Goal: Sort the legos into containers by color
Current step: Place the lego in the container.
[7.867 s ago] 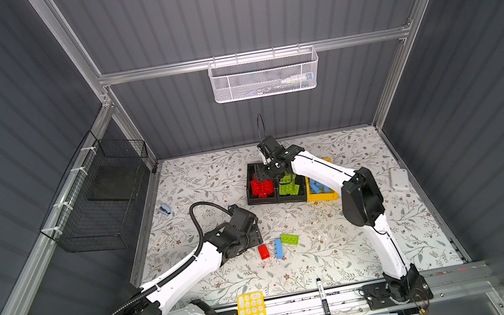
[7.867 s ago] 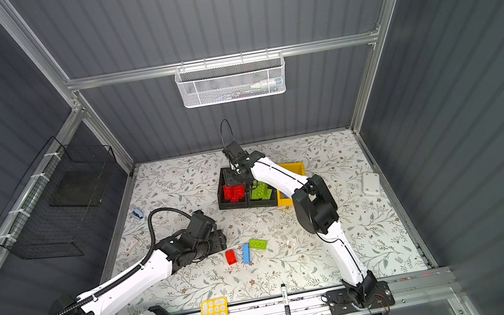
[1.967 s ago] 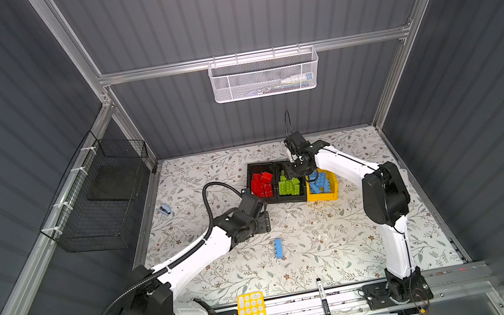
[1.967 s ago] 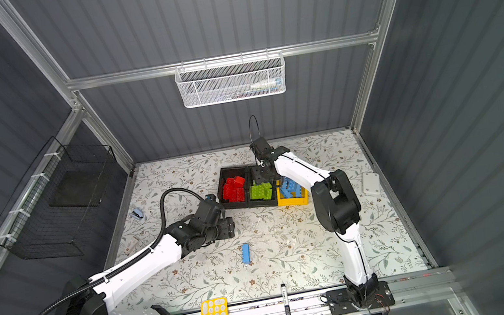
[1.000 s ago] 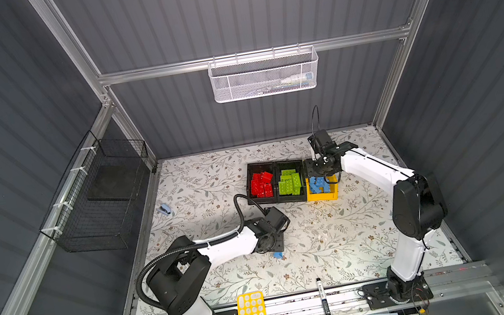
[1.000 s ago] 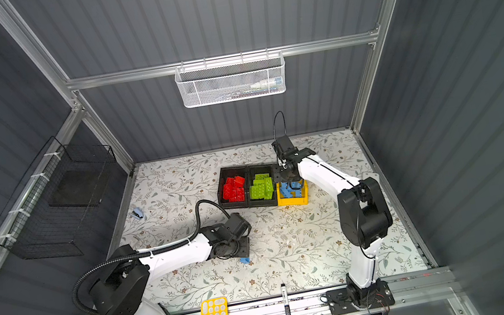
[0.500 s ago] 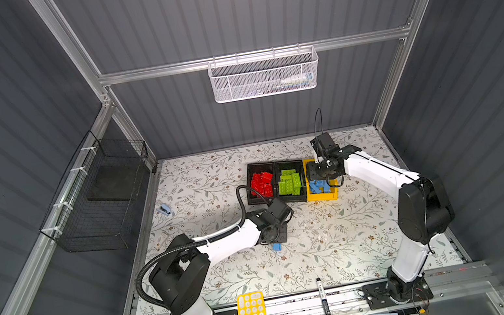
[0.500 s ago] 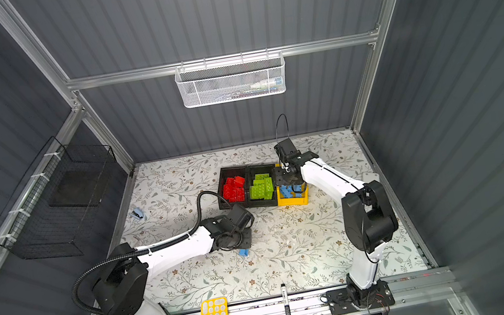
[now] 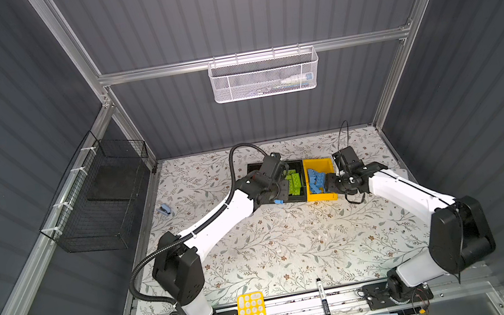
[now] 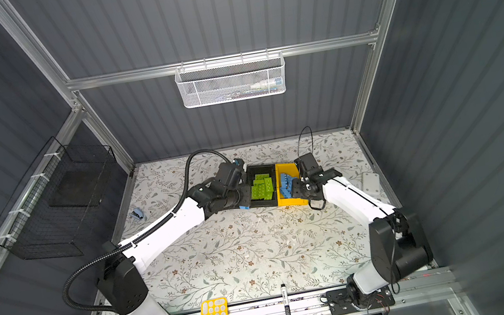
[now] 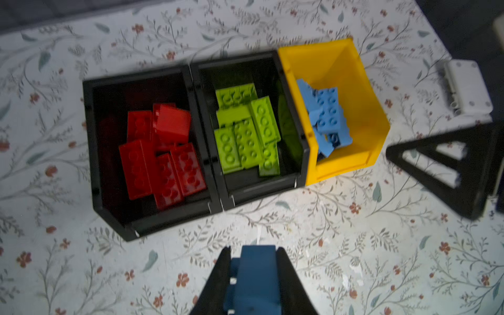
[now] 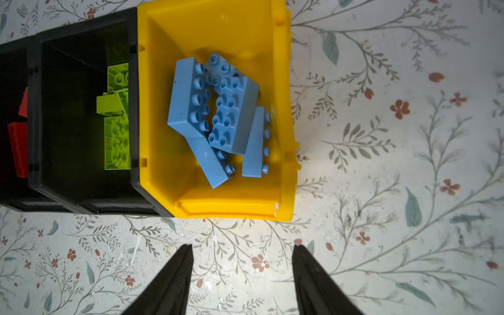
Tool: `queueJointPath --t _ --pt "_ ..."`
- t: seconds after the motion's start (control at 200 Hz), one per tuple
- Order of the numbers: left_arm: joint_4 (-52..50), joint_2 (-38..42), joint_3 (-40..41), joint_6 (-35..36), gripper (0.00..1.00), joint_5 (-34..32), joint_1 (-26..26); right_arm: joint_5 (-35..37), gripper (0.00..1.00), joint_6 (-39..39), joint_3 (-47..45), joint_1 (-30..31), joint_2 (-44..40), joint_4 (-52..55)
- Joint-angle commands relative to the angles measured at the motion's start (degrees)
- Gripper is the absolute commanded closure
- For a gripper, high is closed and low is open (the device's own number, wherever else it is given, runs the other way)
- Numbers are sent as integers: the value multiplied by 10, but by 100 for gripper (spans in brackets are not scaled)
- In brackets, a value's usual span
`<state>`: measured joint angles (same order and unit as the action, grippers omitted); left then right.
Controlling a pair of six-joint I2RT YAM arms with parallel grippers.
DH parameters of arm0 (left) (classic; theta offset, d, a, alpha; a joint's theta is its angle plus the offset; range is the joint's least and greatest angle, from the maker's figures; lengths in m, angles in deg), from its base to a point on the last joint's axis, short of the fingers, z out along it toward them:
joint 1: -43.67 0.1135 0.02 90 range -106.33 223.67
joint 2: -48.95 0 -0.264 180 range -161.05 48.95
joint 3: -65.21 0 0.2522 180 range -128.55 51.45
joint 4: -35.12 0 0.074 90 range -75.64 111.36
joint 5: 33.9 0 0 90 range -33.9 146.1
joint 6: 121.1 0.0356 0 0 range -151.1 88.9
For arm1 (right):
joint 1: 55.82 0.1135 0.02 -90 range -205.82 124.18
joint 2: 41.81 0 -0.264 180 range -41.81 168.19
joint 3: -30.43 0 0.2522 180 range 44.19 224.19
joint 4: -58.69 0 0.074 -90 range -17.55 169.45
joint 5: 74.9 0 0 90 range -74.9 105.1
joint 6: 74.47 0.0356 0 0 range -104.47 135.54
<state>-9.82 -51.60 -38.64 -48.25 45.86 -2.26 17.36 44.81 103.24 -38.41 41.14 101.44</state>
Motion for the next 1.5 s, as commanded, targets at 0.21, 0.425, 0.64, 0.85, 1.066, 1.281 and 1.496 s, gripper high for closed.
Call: queueJointPath --t 0.21,0.425,0.64,0.85,1.066,1.281,1.496 --pt "81 -192 -222 106 83 67 9 8 40 87 -123 -1 -117 -16" --pt "139 -314 -357 112 82 131 10 28 39 116 -166 -1 -176 2" --pt "174 -410 -446 94 79 177 9 26 39 128 -178 -2 -185 7" --pt "176 -461 -494 66 71 196 9 27 39 128 -178 -2 -185 9" --pt "172 -439 -477 74 32 182 8 29 39 128 -177 -2 -185 7" --pt "194 -333 -374 87 25 140 24 65 38 113 -158 -7 -185 11" --pt "276 -118 -94 90 20 47 80 167 32 51 -151 -27 -207 -55"
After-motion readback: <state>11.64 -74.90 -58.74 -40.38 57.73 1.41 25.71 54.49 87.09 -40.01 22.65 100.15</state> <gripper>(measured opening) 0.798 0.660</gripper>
